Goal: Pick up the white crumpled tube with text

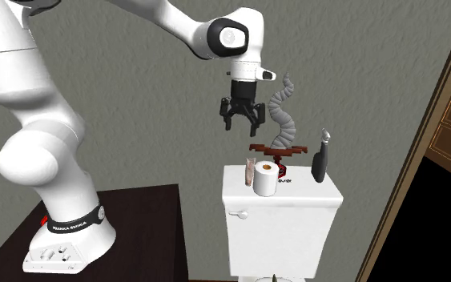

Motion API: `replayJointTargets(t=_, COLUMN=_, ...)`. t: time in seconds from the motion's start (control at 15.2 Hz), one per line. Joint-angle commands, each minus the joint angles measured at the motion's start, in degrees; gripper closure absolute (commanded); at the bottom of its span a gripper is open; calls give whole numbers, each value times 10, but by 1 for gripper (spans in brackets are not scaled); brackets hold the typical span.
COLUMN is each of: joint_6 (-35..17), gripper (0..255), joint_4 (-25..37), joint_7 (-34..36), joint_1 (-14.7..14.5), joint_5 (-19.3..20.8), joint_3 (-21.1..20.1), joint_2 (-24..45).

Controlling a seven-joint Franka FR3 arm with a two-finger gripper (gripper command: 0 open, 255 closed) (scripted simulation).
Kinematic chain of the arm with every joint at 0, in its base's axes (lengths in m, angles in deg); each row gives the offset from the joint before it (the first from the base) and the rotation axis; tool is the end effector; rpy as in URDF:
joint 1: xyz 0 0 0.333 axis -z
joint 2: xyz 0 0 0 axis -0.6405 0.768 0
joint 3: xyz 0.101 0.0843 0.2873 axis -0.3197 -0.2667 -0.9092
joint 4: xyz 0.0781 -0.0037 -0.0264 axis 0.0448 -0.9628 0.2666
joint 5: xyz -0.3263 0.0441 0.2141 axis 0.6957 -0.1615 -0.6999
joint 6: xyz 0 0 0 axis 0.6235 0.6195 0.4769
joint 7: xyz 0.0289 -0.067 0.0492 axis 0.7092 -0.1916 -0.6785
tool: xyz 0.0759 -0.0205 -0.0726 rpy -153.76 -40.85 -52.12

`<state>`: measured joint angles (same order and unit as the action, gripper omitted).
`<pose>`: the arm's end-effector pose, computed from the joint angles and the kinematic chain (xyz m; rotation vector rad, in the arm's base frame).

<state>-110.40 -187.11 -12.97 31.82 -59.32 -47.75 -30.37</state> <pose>0.4856 0.1344 0.4290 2.8375 1.1513 -0.1704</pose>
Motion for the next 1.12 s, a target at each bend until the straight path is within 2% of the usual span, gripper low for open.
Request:
replayJointTargets(t=0.0, joint_6=-17, gripper=0, joint_4=21, joint_7=-12, joint_1=-8, joint_5=13, joint_3=-9, joint_2=40)
replayJointTargets(t=0.53, joint_6=-62, gripper=0, joint_4=118, joint_7=-51, joint_1=-44, joint_5=79, joint_3=-37, joint_2=197)
replayJointTargets(t=1.06, joint_6=-83, gripper=0, joint_4=229, joint_7=-89, joint_1=-96, joint_5=154, joint_3=-53, joint_2=348)
